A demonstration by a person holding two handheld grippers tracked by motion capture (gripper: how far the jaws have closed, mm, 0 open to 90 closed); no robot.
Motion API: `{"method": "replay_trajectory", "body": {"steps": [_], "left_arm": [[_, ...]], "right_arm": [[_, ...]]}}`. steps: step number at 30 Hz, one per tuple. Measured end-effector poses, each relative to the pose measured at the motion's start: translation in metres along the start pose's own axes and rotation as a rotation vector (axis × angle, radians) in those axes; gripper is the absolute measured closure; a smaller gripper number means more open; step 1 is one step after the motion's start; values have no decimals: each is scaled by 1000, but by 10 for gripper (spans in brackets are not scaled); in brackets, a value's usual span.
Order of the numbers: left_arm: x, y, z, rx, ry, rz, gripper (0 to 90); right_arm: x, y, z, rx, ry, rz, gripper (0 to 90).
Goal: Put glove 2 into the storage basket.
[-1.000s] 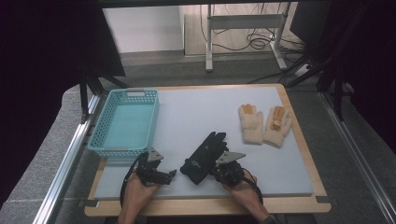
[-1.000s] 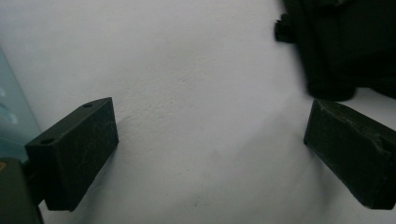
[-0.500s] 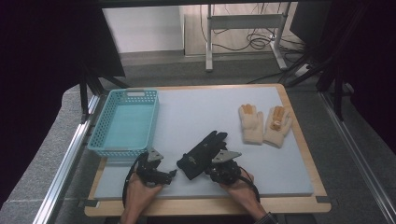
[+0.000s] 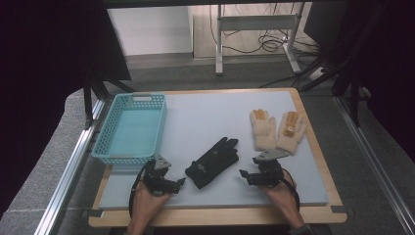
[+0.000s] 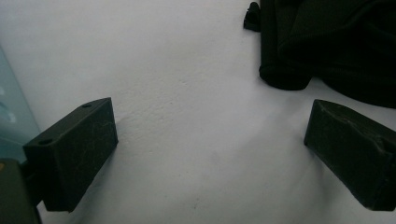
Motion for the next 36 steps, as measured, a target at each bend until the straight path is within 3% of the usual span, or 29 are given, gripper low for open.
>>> {"method": "replay_trajectory", "body": {"steps": [6,9,12,15,29,36], "left_arm": [[0,0,0,0,0,0,28],[0,0,0,0,0,0,28],[0,0,0,0,1,0,28],[0,0,0,0,0,1,28],[0,0,0,2,-3,4,31],[-5,1,-3,11,-5,29,59]], "right_arm": [[-13,35,7,14,-3,95,163],[-14,49,15,20,-32,137,140],[-15,51,15,39,-33,121,126],[-14,49,15,16,-38,139,122],[-14,49,16,21,-34,141,122],[-14,49,16,21,-33,140,123]]}}
Point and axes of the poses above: each handheld gripper's, and its own axes: x roughly forward along the jaws, z roughly out of its underside, y roughly to its right, the point moved 9 cm from there along x, roughly forward along the jaws, and after that the axes turned 11 degrees about x, right-handed, at the moved point
